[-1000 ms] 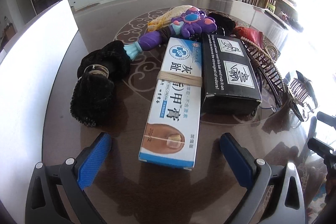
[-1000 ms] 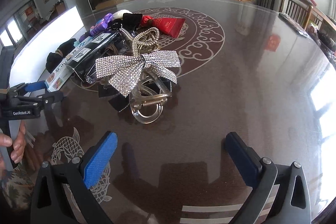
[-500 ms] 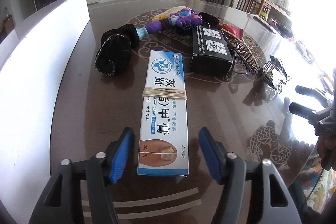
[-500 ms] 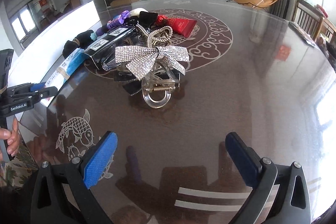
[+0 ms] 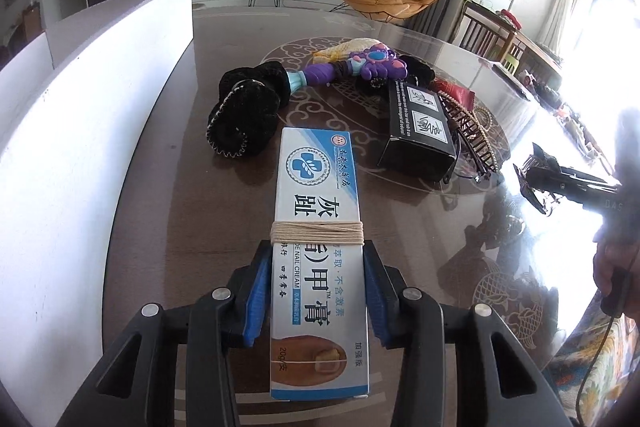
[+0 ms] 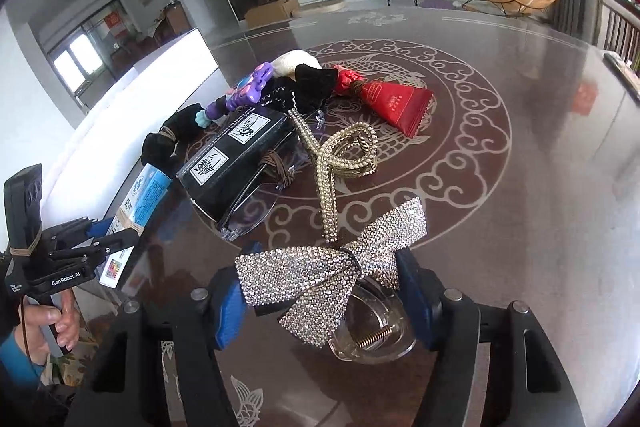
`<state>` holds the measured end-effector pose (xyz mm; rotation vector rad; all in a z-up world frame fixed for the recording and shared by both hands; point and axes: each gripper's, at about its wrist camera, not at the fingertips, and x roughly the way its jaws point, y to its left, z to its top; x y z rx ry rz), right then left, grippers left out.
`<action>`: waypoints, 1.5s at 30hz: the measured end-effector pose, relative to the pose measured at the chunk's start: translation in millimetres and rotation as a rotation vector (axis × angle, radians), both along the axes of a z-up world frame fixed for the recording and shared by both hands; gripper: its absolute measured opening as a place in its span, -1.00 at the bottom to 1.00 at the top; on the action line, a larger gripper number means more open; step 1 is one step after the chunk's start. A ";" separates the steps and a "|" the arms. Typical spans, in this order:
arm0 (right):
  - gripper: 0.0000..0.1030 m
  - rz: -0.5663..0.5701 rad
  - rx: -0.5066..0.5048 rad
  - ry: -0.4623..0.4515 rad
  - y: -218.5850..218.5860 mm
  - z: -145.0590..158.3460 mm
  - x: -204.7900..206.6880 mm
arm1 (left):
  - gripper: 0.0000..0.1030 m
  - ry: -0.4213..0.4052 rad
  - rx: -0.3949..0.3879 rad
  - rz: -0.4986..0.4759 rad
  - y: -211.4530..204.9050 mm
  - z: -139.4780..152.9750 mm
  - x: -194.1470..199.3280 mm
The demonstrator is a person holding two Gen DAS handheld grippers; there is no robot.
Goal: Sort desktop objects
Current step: 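Grasp the blue-and-white ointment box with the left tool and lift it, then carry the ointment box and bow clip into the cardboard tray and release both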
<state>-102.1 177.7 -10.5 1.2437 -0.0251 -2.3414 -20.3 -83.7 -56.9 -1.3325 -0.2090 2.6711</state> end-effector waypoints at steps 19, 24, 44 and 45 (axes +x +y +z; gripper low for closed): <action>0.28 0.431 -0.134 0.238 -244.8 130.9 48.8 | -0.18 0.197 -0.016 0.375 -184.8 131.3 68.5; 0.29 0.571 -0.142 0.223 -348.0 125.6 62.3 | -0.18 0.041 -0.077 0.488 -247.9 93.0 61.2; 0.83 0.492 -0.088 0.135 -366.2 90.0 46.8 | 0.01 0.000 0.008 0.495 -229.2 71.7 53.4; 0.90 0.466 -0.092 0.161 -351.3 92.7 48.6 | 0.01 0.020 0.020 0.465 -215.6 77.9 53.2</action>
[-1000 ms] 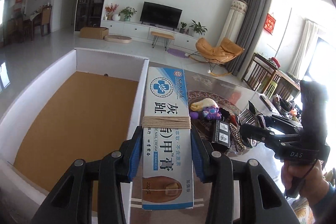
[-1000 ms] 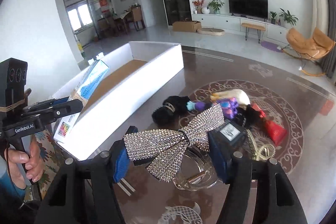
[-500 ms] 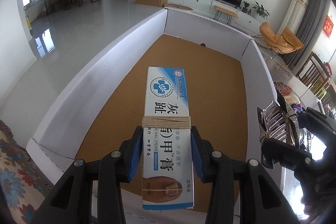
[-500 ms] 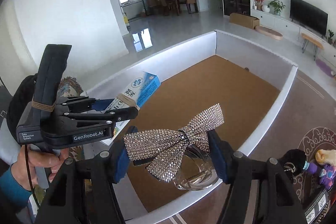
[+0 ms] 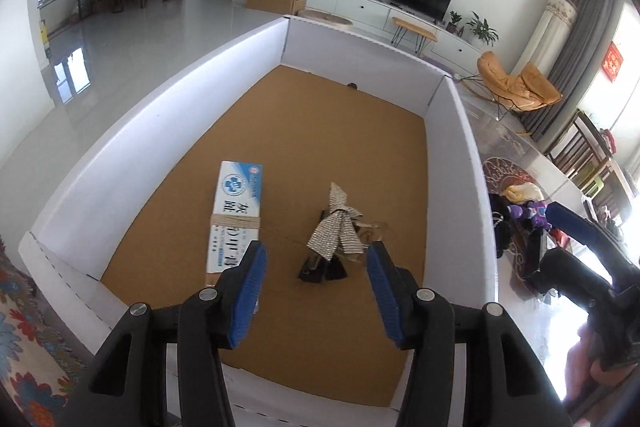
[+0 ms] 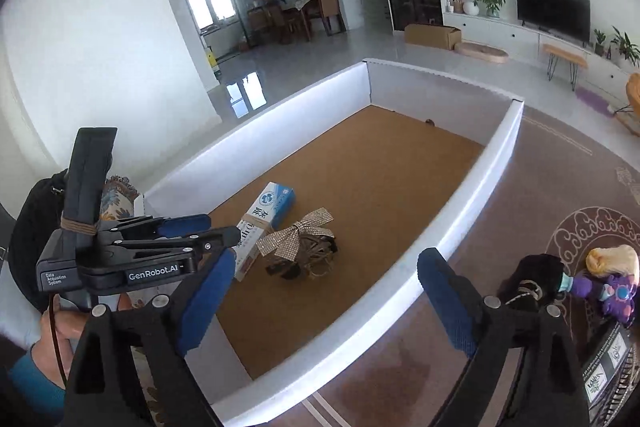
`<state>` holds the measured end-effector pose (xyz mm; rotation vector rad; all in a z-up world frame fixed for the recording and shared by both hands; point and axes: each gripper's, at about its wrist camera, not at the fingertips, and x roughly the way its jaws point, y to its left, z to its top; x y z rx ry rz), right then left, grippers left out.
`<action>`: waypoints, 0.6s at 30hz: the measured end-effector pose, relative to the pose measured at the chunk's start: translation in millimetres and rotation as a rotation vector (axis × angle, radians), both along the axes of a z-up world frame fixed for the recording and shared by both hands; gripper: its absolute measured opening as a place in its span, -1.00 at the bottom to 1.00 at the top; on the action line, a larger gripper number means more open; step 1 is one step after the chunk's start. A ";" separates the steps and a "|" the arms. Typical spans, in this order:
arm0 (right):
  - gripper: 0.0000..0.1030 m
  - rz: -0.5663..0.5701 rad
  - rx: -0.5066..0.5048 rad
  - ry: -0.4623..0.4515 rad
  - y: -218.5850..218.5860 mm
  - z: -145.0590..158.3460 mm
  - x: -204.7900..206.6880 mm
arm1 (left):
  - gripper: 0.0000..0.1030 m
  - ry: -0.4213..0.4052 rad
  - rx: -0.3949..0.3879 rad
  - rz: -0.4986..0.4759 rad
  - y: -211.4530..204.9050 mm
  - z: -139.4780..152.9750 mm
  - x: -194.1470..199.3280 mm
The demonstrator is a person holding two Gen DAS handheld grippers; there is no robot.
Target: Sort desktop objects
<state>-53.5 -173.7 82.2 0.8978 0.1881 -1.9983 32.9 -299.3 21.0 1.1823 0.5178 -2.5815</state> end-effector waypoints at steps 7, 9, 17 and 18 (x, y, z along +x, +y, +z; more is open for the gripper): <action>0.97 -0.283 0.043 0.128 150.0 -30.3 11.5 | 0.69 0.141 0.016 -0.278 144.9 32.0 -3.9; 0.97 -0.372 0.106 0.141 194.0 -50.2 14.7 | 0.96 0.181 0.022 -0.322 185.1 24.5 -5.2; 0.97 -0.564 0.354 0.038 309.8 -107.6 -2.6 | 0.96 -0.007 -0.043 -0.401 269.7 -64.8 -64.5; 0.97 -0.575 0.354 0.026 316.4 -108.5 -2.9 | 0.96 -0.013 -0.058 -0.393 272.1 -67.8 -70.2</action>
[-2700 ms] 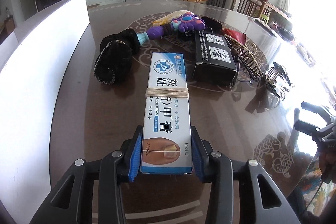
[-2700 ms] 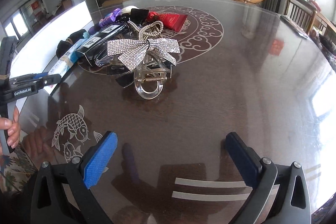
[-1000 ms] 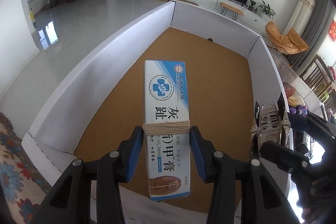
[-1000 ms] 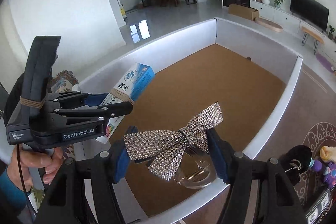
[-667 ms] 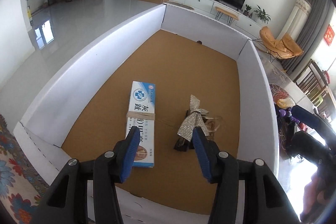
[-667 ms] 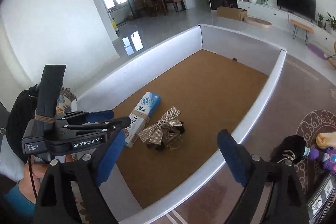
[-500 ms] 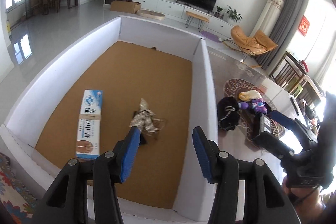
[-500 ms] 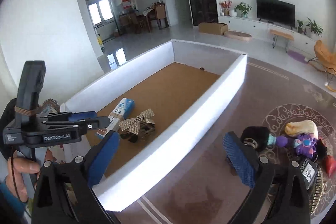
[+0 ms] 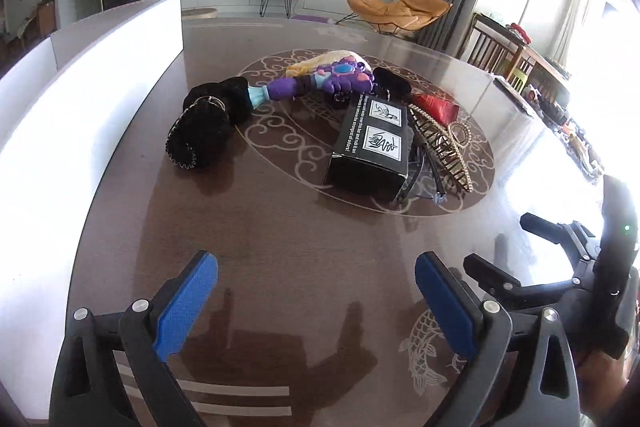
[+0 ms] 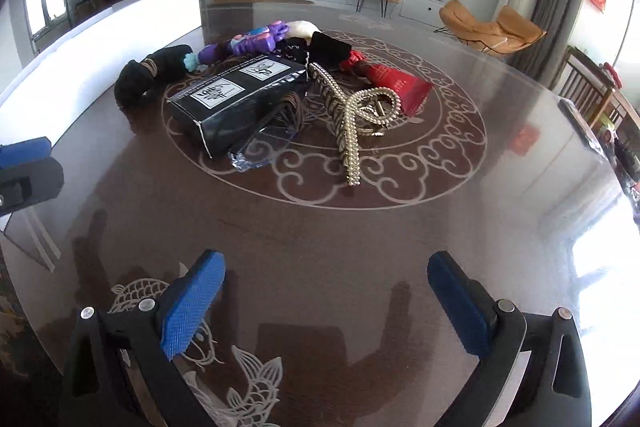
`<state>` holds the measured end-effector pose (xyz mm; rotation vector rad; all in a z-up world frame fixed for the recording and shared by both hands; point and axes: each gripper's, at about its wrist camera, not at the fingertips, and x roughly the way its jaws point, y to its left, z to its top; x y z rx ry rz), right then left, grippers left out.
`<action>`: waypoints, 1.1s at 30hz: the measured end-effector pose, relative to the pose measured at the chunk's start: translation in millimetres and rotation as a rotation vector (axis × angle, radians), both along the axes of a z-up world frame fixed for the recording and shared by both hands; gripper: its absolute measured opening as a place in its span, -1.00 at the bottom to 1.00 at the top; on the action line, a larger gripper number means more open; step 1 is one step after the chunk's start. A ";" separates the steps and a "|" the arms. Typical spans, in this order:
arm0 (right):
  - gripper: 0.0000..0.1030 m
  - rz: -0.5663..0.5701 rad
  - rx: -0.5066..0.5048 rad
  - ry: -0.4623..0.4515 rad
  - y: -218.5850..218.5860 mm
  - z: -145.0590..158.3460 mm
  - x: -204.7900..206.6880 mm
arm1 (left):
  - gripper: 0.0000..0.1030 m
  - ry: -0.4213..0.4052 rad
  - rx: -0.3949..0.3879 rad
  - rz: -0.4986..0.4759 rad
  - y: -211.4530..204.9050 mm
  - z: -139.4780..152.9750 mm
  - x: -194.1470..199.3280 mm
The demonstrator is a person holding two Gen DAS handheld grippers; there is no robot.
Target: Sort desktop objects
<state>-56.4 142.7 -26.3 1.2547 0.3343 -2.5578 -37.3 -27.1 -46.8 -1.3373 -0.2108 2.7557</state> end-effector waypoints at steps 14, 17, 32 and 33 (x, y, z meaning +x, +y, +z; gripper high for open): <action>1.00 -0.037 -0.066 -0.044 -6.9 -11.4 -29.9 | 0.95 -0.007 0.084 0.060 -16.8 -22.6 -25.4; 1.00 -0.037 -0.066 -0.044 -7.2 -11.6 -30.4 | 0.96 -0.007 0.043 0.057 -10.2 -24.2 -26.3; 1.00 -0.038 -0.068 -0.044 -8.5 -11.3 -31.2 | 1.00 -0.070 -0.154 0.023 15.5 -30.8 -33.2; 1.00 -0.039 -0.068 -0.043 -8.7 -10.5 -31.0 | 1.00 -0.070 -0.154 0.023 15.5 -30.7 -33.3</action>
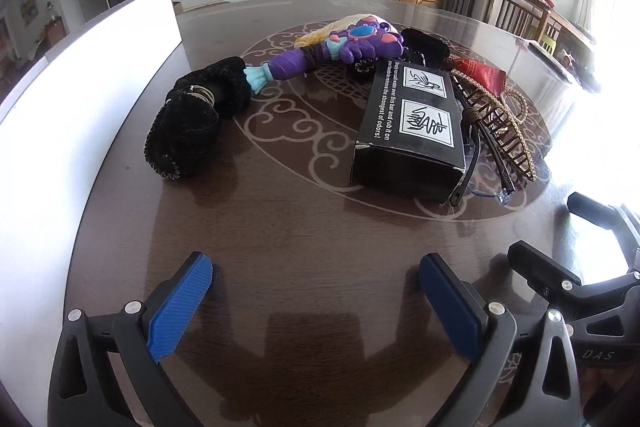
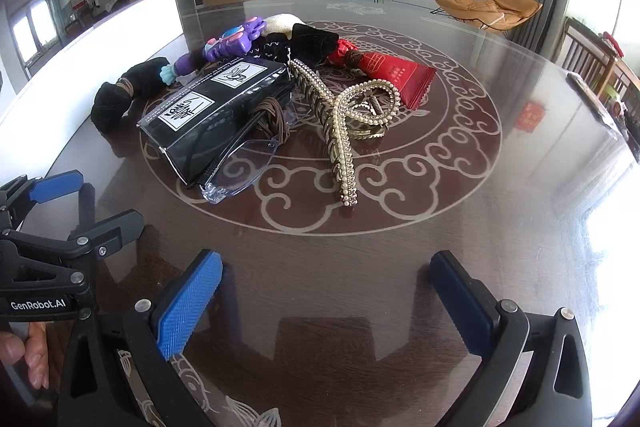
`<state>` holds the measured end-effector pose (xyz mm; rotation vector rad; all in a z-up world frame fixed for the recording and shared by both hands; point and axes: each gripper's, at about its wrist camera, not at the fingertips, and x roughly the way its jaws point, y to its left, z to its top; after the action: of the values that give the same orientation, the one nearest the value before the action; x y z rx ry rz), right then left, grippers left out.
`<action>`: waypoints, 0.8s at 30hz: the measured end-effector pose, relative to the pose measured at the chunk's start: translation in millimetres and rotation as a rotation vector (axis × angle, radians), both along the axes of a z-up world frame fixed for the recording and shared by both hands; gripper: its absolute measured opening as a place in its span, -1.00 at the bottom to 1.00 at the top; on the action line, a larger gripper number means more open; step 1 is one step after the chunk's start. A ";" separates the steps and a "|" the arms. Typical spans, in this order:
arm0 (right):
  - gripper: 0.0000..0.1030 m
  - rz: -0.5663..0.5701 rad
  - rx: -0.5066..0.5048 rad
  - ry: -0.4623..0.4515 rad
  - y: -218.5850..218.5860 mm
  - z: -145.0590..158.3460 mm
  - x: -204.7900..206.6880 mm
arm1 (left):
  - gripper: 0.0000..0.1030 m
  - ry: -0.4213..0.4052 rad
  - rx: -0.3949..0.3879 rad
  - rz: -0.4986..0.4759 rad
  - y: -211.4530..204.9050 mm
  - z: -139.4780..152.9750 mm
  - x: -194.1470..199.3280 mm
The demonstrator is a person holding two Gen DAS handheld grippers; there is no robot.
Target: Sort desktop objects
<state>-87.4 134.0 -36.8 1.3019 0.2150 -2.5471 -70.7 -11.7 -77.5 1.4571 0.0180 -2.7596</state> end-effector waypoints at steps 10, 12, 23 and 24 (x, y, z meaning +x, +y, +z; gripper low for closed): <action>1.00 -0.006 -0.003 0.009 -0.8 -1.5 0.8 | 1.00 0.000 0.000 0.000 0.1 -0.1 0.0; 1.00 -0.006 -0.003 0.009 -1.0 -1.5 0.6 | 1.00 0.000 0.000 0.000 0.1 0.1 -0.2; 1.00 -0.006 -0.003 0.009 -1.0 -1.9 0.5 | 1.00 0.000 0.000 0.001 0.0 0.3 -0.4; 1.00 -0.006 -0.003 0.009 -1.2 -1.8 0.3 | 1.00 0.000 0.000 0.001 0.0 0.3 -0.5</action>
<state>-87.1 132.8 -38.6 1.2915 0.2090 -2.5581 -71.1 -11.7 -77.1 1.4572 0.0183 -2.7586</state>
